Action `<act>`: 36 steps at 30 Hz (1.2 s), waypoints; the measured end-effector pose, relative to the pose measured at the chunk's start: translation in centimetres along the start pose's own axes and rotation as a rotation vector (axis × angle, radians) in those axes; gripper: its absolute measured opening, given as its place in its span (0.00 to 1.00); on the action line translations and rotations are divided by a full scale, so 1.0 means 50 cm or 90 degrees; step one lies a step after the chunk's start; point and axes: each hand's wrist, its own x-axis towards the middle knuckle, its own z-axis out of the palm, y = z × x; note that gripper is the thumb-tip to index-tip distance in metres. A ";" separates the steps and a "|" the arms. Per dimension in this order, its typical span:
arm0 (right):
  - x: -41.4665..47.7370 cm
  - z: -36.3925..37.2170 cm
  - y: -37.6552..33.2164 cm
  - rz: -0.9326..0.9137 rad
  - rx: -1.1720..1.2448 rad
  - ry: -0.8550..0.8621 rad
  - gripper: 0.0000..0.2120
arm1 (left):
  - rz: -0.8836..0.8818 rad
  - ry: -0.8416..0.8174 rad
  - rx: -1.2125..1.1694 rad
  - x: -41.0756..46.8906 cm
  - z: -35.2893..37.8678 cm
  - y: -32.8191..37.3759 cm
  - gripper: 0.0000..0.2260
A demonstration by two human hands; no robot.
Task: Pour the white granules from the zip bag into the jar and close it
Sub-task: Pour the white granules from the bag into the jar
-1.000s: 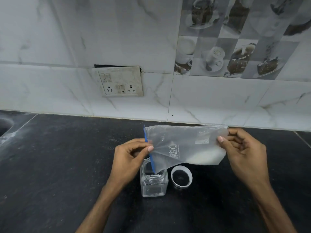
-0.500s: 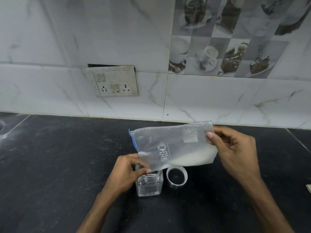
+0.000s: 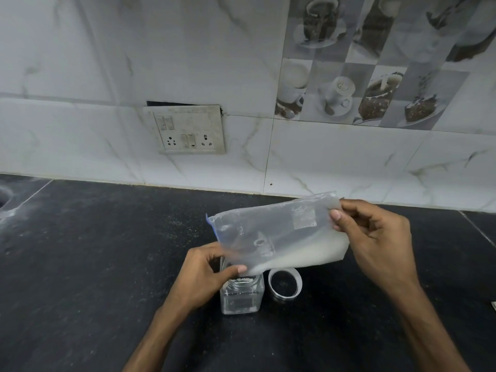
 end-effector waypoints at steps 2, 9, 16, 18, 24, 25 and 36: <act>-0.002 0.003 -0.001 0.002 -0.008 -0.016 0.12 | 0.013 0.033 -0.054 -0.001 -0.003 0.009 0.15; -0.007 0.015 -0.002 -0.007 0.018 0.014 0.14 | -0.005 0.069 -0.068 -0.003 -0.006 0.006 0.16; -0.008 0.024 -0.012 -0.004 0.042 0.038 0.15 | -0.004 0.069 -0.075 -0.001 -0.010 0.004 0.15; -0.009 0.025 -0.013 -0.007 0.037 0.037 0.14 | -0.003 0.078 -0.076 -0.001 -0.011 0.001 0.16; -0.011 0.032 -0.017 -0.015 0.053 0.057 0.11 | 0.021 0.081 -0.030 0.002 -0.009 -0.004 0.20; -0.011 0.032 -0.018 -0.016 0.056 0.061 0.11 | 0.021 0.083 -0.029 0.002 -0.009 -0.006 0.18; -0.015 0.038 -0.022 -0.013 0.075 0.088 0.09 | -0.007 0.080 -0.067 0.002 -0.011 -0.009 0.15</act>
